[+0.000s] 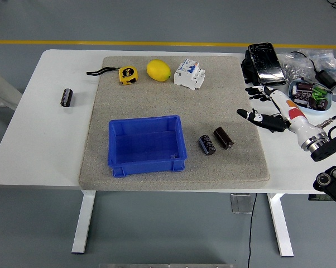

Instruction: Pick up the battery,place it into the box

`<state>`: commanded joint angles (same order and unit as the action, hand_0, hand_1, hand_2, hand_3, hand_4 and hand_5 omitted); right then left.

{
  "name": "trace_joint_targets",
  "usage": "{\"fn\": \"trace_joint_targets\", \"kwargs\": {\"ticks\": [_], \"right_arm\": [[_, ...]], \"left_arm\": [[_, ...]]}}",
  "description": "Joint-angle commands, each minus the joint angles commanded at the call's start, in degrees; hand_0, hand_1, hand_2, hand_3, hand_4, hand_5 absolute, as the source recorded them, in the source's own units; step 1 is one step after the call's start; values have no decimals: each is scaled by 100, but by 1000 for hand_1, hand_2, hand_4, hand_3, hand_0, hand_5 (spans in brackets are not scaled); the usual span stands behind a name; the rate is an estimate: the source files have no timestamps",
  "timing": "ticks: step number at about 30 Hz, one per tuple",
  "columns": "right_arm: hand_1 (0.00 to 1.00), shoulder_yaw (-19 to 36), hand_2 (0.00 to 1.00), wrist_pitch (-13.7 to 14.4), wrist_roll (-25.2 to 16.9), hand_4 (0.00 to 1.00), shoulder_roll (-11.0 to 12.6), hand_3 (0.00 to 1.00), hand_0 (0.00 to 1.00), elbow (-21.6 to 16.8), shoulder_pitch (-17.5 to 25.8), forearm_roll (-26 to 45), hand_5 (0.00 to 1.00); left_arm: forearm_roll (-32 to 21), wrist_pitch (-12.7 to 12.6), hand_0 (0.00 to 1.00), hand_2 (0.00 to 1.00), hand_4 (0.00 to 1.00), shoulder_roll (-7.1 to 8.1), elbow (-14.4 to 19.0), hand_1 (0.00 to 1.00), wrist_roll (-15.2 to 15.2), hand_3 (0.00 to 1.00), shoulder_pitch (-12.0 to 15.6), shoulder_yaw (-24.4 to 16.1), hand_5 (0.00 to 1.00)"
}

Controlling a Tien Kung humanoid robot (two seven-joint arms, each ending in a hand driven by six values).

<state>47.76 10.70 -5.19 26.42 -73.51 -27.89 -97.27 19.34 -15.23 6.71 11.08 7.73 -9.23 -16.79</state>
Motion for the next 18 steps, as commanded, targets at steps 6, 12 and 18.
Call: {"fn": "trace_joint_targets", "kwargs": {"ticks": [6,12,18], "right_arm": [[810,-799,842,-354,51,998,228,878,796,20,-669,-1192,412],[817,-1650,852,-459,-107,998,319,890,807,120,-1265,-2454,341],[813,-2333,849,-335,-285,998,205,885,794,395,-1805,-2668,319]], "left_arm": [[1,-5,719,766,631,11,-1,712,6,617,-8,-7,495],[23,-12,719,767,631,28,-1,711,20,619,-9,-33,495],[59,-8,721,767,631,40,7,711,43,620,-6,-53,494]]}}
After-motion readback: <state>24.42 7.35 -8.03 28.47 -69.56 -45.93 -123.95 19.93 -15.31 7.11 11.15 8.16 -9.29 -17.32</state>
